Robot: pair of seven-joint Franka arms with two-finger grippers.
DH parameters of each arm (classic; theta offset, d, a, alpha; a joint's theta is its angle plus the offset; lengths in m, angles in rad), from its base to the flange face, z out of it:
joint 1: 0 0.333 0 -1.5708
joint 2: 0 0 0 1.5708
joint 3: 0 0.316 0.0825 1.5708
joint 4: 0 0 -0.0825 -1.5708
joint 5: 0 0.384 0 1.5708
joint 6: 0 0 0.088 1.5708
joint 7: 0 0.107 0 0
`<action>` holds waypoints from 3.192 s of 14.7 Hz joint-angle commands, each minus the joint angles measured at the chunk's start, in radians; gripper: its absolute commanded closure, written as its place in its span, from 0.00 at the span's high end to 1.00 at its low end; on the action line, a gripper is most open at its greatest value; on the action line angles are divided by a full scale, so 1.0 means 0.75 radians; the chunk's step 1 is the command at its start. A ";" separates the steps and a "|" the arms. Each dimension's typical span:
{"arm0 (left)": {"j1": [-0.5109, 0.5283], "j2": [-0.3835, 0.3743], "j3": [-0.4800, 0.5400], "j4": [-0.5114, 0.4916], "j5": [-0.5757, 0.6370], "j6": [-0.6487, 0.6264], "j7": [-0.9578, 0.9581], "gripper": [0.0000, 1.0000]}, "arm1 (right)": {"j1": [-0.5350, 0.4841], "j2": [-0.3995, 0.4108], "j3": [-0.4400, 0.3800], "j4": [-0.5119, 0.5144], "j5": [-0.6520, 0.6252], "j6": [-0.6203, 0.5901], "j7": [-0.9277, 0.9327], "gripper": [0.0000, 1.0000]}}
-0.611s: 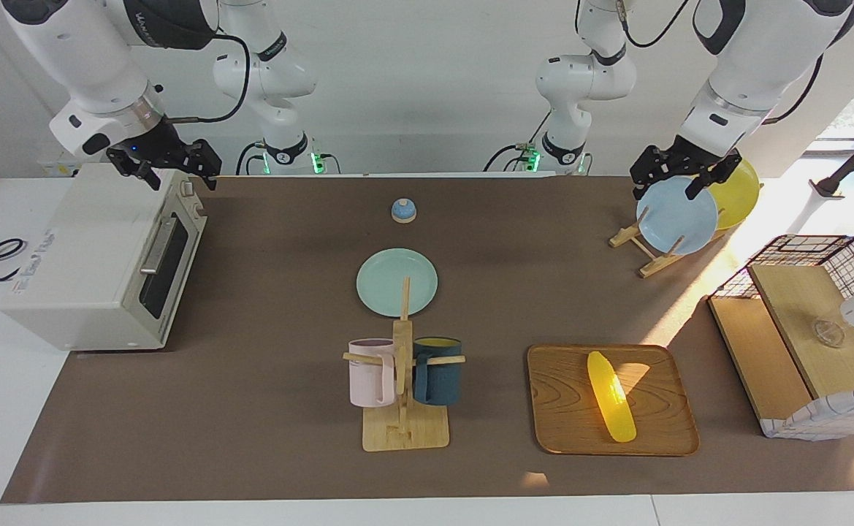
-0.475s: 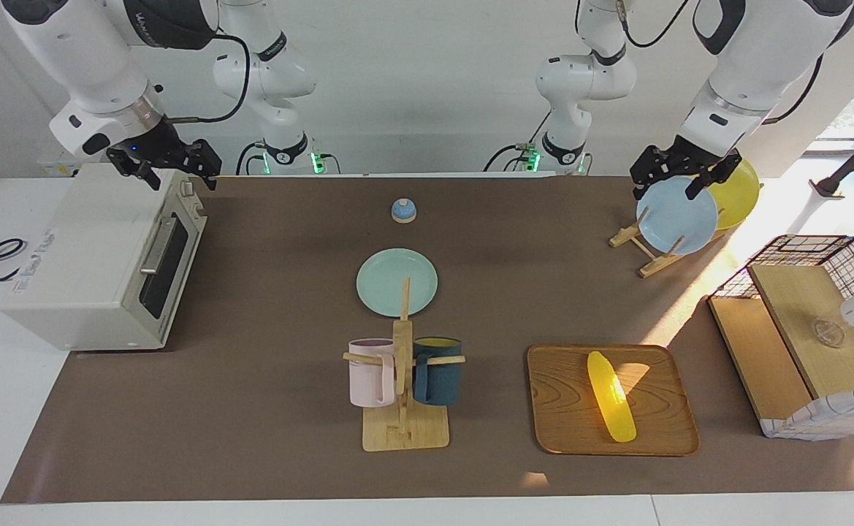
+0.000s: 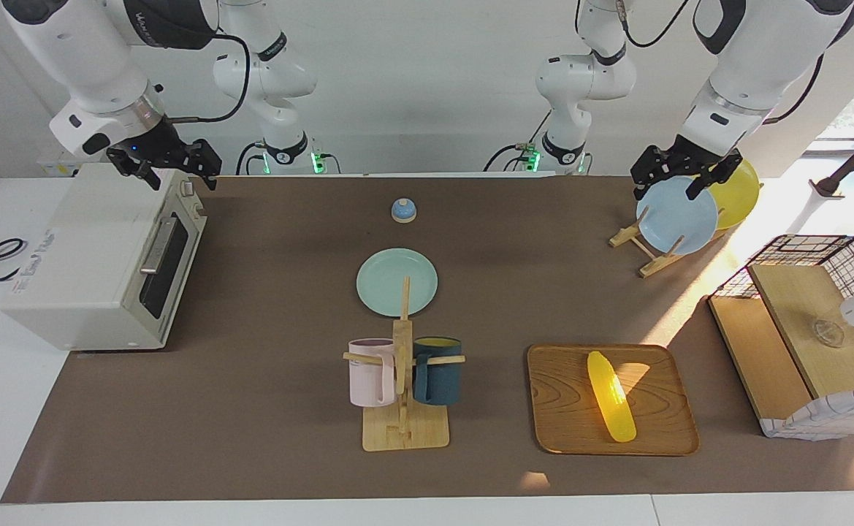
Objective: Put corn in oven
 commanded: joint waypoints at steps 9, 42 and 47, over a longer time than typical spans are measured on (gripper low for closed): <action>-0.009 0.298 0.000 0.069 -0.048 0.260 -0.018 1.00 | -0.028 -0.086 0.002 -0.227 0.014 0.266 -0.045 0.00; -0.072 1.056 0.000 0.477 -0.032 0.745 0.227 0.00 | -0.094 -0.017 0.006 -0.712 -0.242 0.811 0.094 0.00; -0.076 0.807 0.002 0.434 -0.175 0.498 0.068 0.00 | -0.088 0.065 0.008 -0.764 -0.168 0.939 0.101 0.00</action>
